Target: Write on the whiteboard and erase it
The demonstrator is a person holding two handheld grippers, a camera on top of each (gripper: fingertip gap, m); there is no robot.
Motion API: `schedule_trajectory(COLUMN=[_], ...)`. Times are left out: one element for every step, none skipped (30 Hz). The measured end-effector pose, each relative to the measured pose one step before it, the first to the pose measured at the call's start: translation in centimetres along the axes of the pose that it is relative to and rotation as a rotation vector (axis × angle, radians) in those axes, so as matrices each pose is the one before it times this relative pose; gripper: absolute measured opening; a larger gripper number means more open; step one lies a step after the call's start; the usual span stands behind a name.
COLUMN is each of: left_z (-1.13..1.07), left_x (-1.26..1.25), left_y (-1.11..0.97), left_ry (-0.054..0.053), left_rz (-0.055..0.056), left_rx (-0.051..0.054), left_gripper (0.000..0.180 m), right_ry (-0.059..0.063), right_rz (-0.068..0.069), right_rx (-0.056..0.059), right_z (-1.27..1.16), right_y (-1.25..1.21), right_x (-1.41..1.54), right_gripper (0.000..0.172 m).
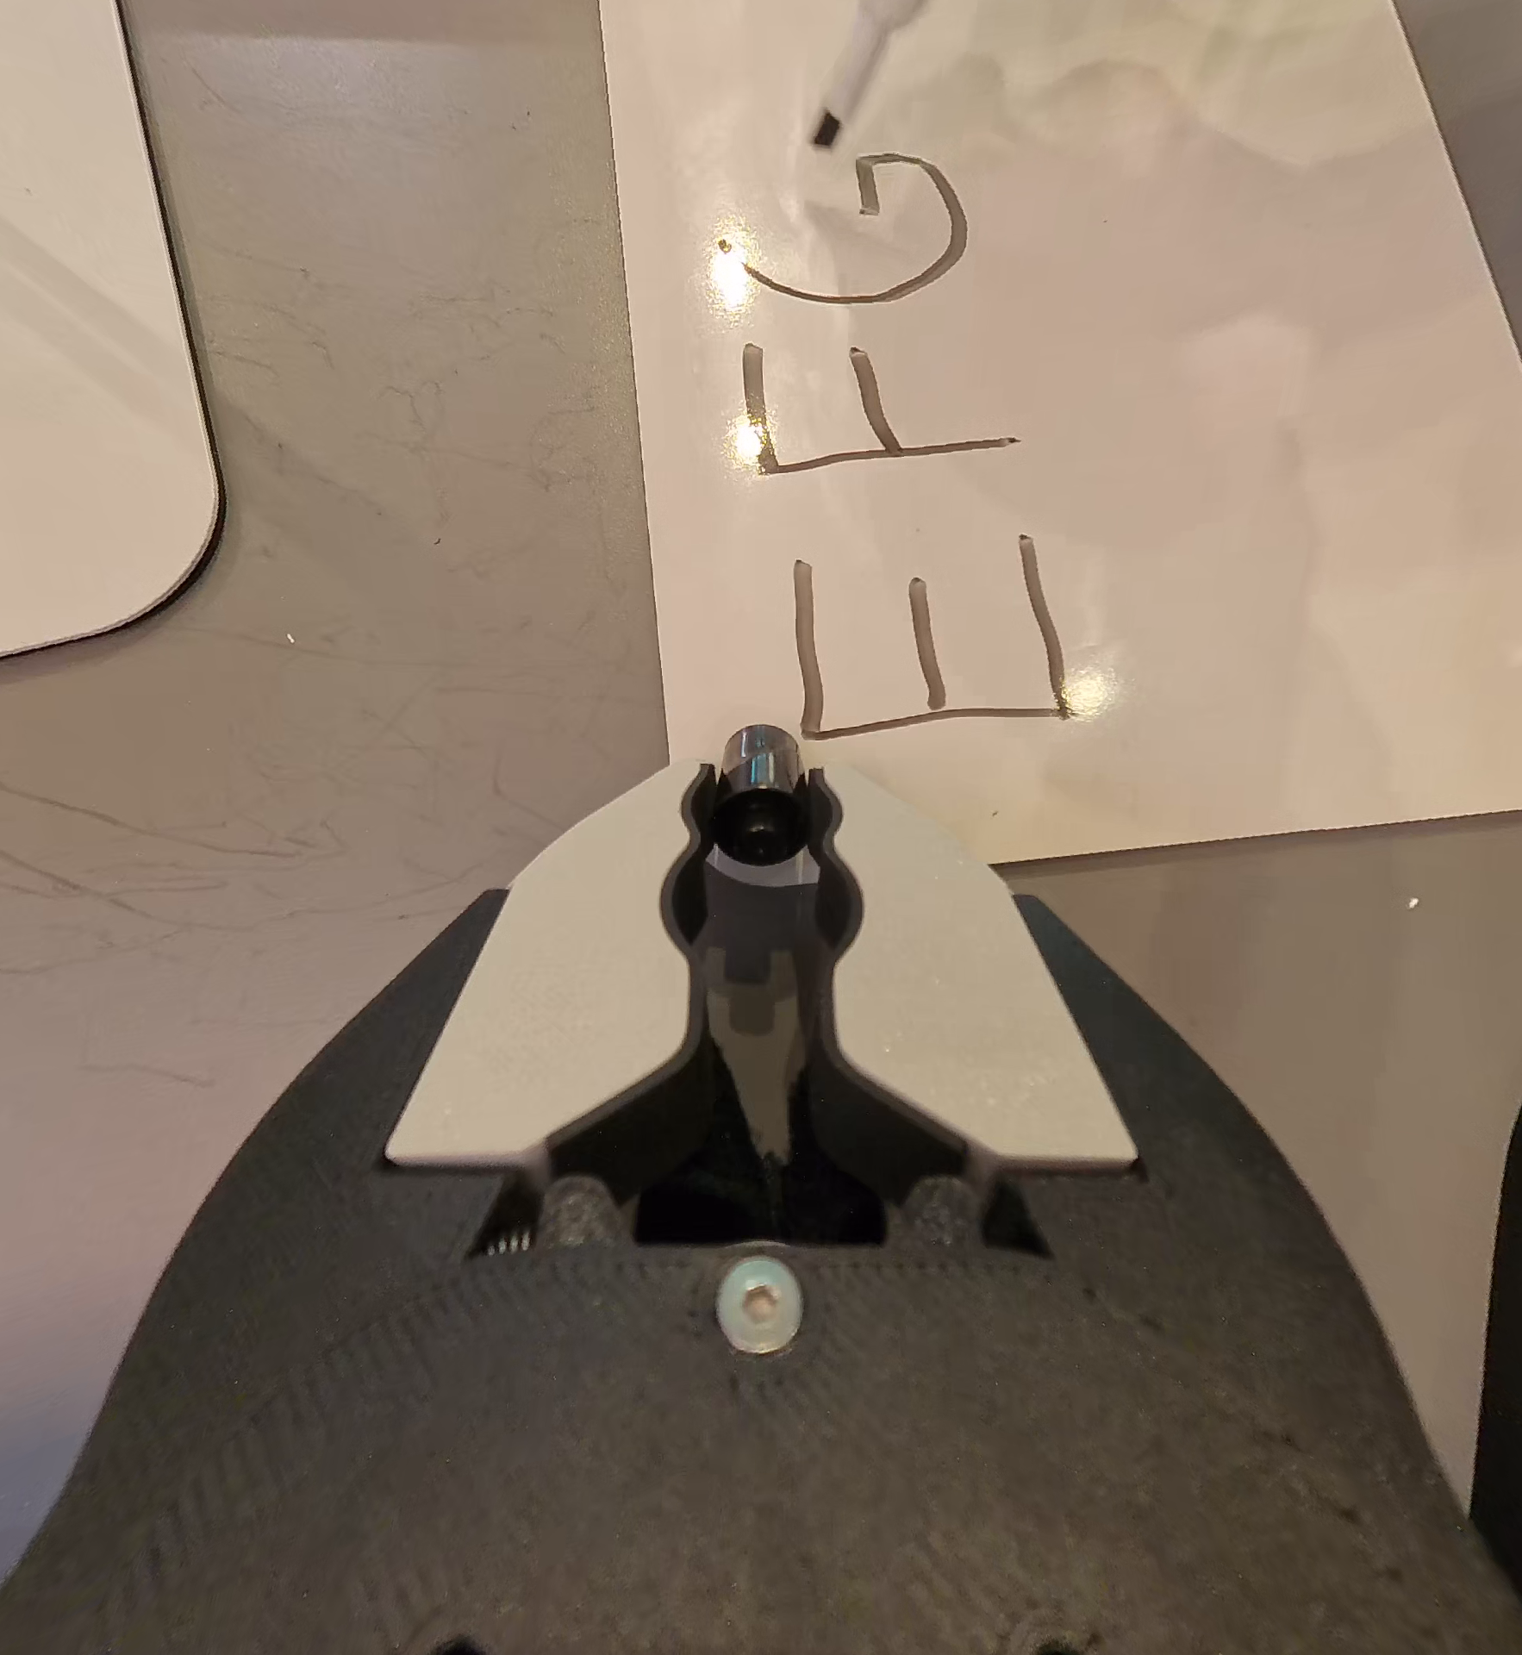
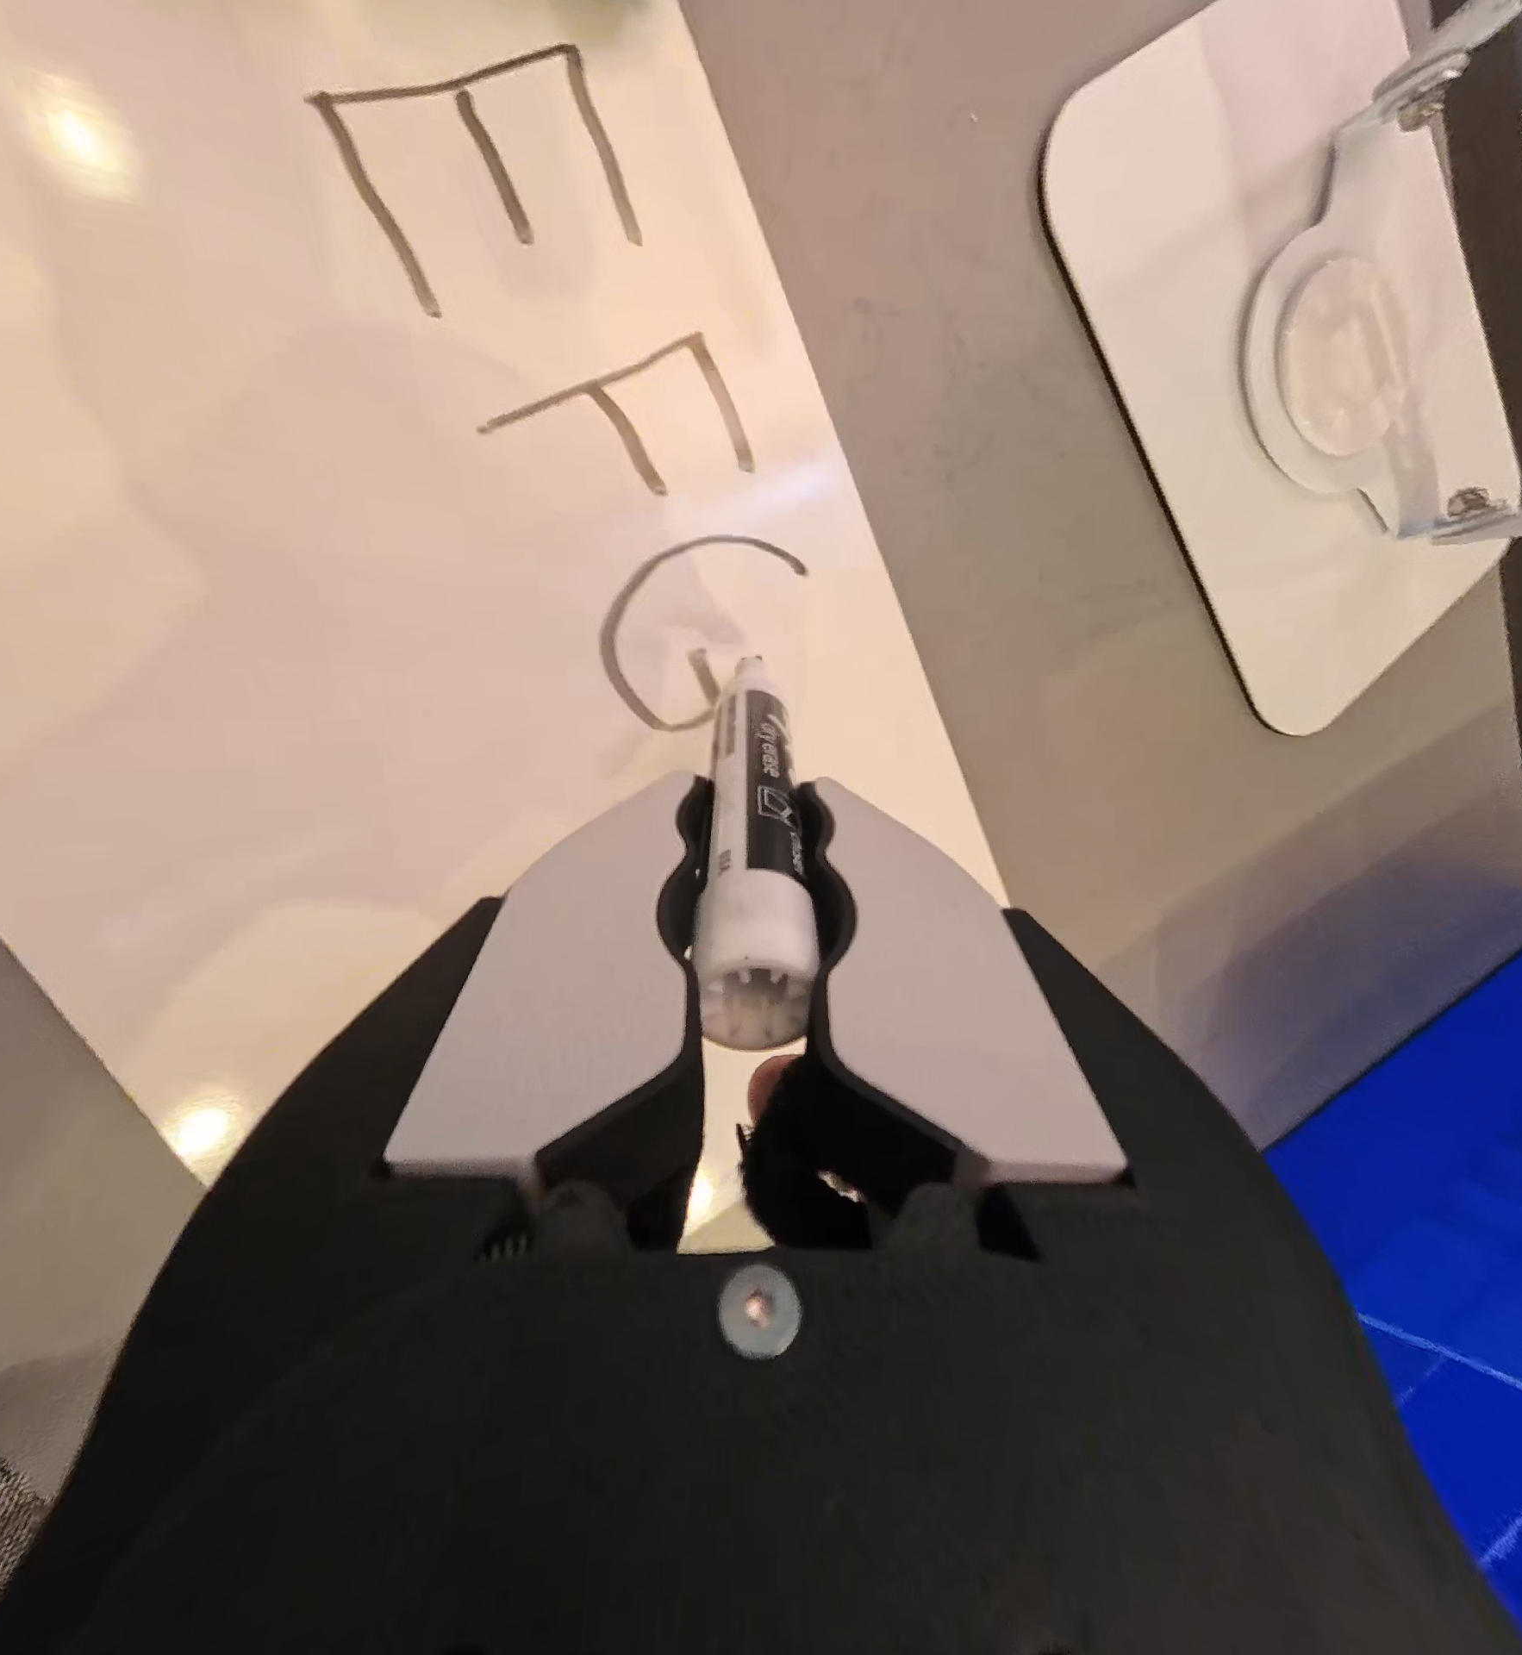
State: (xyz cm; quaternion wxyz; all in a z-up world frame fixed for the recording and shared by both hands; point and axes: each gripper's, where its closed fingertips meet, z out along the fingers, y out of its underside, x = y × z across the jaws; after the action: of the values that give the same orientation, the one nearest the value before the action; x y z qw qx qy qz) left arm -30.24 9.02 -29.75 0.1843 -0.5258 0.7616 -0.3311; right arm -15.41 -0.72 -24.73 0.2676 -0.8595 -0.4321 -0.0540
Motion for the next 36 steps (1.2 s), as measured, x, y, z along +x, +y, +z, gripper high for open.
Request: schedule_trajectory(left_z=[0.001, 0.000, 0.000, 0.000, 0.003, 0.000, 0.006, 0.000, -0.003, -0.003, -0.007, 0.000, 0.000, 0.006, -0.003, 0.001, -0.003, 0.000, -0.007, 0.000, 0.000, 0.000, 0.000, 0.000, -0.007, 0.000, 0.000, -0.001, 0.003, -0.001, 0.003, -0.001, -0.006, 0.001, 0.003, 0.000], left_x=[0.007, 0.001, -0.001, -0.005, 0.004, -0.003, -0.005, 0.005, -0.004, -0.003, 0.006, 0.000, -0.003, -0.005, -0.005, 0.004, -0.008, -0.001, 0.002, 0.001, -0.001, 0.001, -0.002, -0.002, 0.002, 0.001, -0.002, -0.004, 0.004, -0.007, 0.002, -0.005, 0.005, 0.004, -0.008, 0.007], left_y=[-0.001, 0.000, 0.000, 0.000, -0.002, 0.000, -0.007, -0.001, 0.002, 0.001, -0.008, 0.000, 0.001, -0.007, 0.001, -0.001, 0.002, 0.000, -0.007, 0.000, 0.000, 0.000, 0.000, 0.000, -0.007, 0.000, 0.000, 0.001, -0.001, 0.001, -0.001, 0.001, 0.007, -0.001, -0.005, -0.001], left_ry=[0.0004, 0.0001, -0.0001, -0.0002, -0.0003, -0.0002, 0.0000, 0.0002, 0.0003, 0.0003, 0.0002, 0.0000, -0.0002, -0.0001, 0.0002, 0.0002, 0.0001, -0.0001, 0.0001, 0.0001, -0.0001, 0.0001, -0.0001, -0.0001, 0.0001, 0.0001, -0.0001, -0.0002, -0.0003, -0.0003, -0.0004, -0.0003, 0.0000, 0.0002, 0.0003, 0.0004], left_rz=[-0.0003, 0.0000, 0.0000, 0.0002, 0.0002, 0.0001, 0.0000, -0.0002, -0.0002, -0.0003, -0.0002, 0.0000, 0.0001, 0.0000, -0.0002, -0.0002, -0.0001, 0.0000, 0.0000, -0.0001, 0.0001, -0.0001, 0.0001, 0.0001, 0.0000, 0.0000, 0.0001, 0.0003, 0.0003, 0.0003, 0.0003, 0.0002, -0.0001, -0.0002, -0.0002, -0.0004], left_rx=[0.0001, 0.0000, 0.0000, 0.0000, 0.0000, 0.0000, 0.0000, 0.0001, 0.0000, 0.0001, 0.0001, 0.0000, -0.0001, 0.0000, 0.0001, 0.0001, 0.0000, 0.0000, 0.0000, 0.0000, 0.0000, 0.0000, 0.0000, 0.0000, 0.0000, 0.0000, 0.0000, -0.0001, -0.0001, -0.0001, -0.0001, -0.0001, 0.0000, 0.0001, 0.0000, 0.0000], left_gripper=[0.019, 0.019, 0.019, 0.019, 0.019, 0.019, 0.019, 0.019, 0.019, 0.020, 0.019, 0.019, 0.019, 0.019, 0.019, 0.019, 0.019, 0.019, 0.019, 0.019, 0.019, 0.019, 0.019, 0.019, 0.019, 0.019, 0.019, 0.019, 0.019, 0.019, 0.019, 0.019, 0.019, 0.019, 0.019, 0.019], right_ry=[0.0089, 0.0084, 0.0120, 0.0139, 0.0084, 0.0009, 0.0025, 0.0011, 0.0006, 0.0030, -0.0010, -0.0040, 0.0010, -0.0022, -0.0024, 0.0006, -0.0021, -0.0075, -0.0057, -0.0008, -0.0014, -0.0050, -0.0017, 0.0014, -0.0009, -0.0046, -0.0049, 0.0044, 0.0101, 0.0086, 0.0074, 0.0065, 0.0078, 0.0118, 0.0143, 0.0066], right_rz=[0.0051, 0.0040, 0.0014, 0.0019, 0.0016, -0.0009, -0.0010, -0.0006, -0.0020, -0.0039, -0.0031, -0.0028, -0.0014, 0.0013, -0.0018, -0.0035, -0.0020, -0.0005, 0.0014, 0.0002, 0.0011, 0.0031, 0.0016, -0.0006, -0.0012, -0.0002, -0.0008, -0.0002, -0.0021, 0.0023, 0.0089, 0.0119, 0.0070, 0.0037, 0.0029, -0.0019], right_rx=[-0.0001, -0.0003, -0.0038, -0.0054, -0.0048, -0.0038, -0.0023, -0.0026, -0.0038, -0.0048, -0.0052, -0.0048, 0.0017, -0.0023, -0.0031, -0.0040, -0.0030, -0.0013, -0.0017, -0.0020, -0.0016, -0.0012, -0.0035, -0.0047, -0.0029, -0.0020, -0.0015, -0.0017, -0.0011, -0.0022, 0.0082, 0.0135, 0.0106, 0.0040, 0.0012, 0.0012], right_z=[-0.092, -0.081, 0.002, 0.072, 0.140, 0.165, 0.172, 0.189, 0.191, 0.179, 0.174, 0.148, 0.071, -0.026, -0.073, -0.096, -0.123, -0.190, -0.213, -0.207, -0.241, -0.265, -0.275, -0.269, -0.253, -0.238, -0.193, -0.083, 0.005, 0.035, 0.020, 0.039, 0.067, 0.127, 0.200, 0.219], right_y=[0.115, 0.088, 0.146, 0.165, 0.153, 0.120, 0.064, 0.052, 0.047, 0.055, 0.074, 0.076, 0.005, 0.041, 0.085, 0.116, 0.117, 0.120, 0.151, 0.185, 0.192, 0.190, 0.221, 0.242, 0.190, 0.132, 0.071, 0.035, 0.024, 0.068, -0.086, -0.194, -0.205, -0.153, -0.125, -0.098], right_x=[0.418, 0.408, 0.463, 0.468, 0.362, 0.212, 0.182, 0.134, 0.085, 0.087, 0.010, -0.060, -0.003, -0.022, -0.063, -0.087, -0.170, -0.275, -0.318, -0.315, -0.380, -0.448, -0.441, -0.406, -0.427, -0.423, -0.351, -0.110, 0.102, 0.260, 0.406, 0.510, 0.568, 0.658, 0.695, 0.547], right_gripper=[0.020, 0.020, 0.020, 0.020, 0.020, 0.020, 0.020, 0.020, 0.020, 0.020, 0.020, 0.020, 0.020, 0.020, 0.020, 0.020, 0.020, 0.020, 0.020, 0.020, 0.020, 0.020, 0.020, 0.020, 0.020, 0.020, 0.020, 0.020, 0.020, 0.020, 0.020, 0.020, 0.020, 0.020, 0.020, 0.020])
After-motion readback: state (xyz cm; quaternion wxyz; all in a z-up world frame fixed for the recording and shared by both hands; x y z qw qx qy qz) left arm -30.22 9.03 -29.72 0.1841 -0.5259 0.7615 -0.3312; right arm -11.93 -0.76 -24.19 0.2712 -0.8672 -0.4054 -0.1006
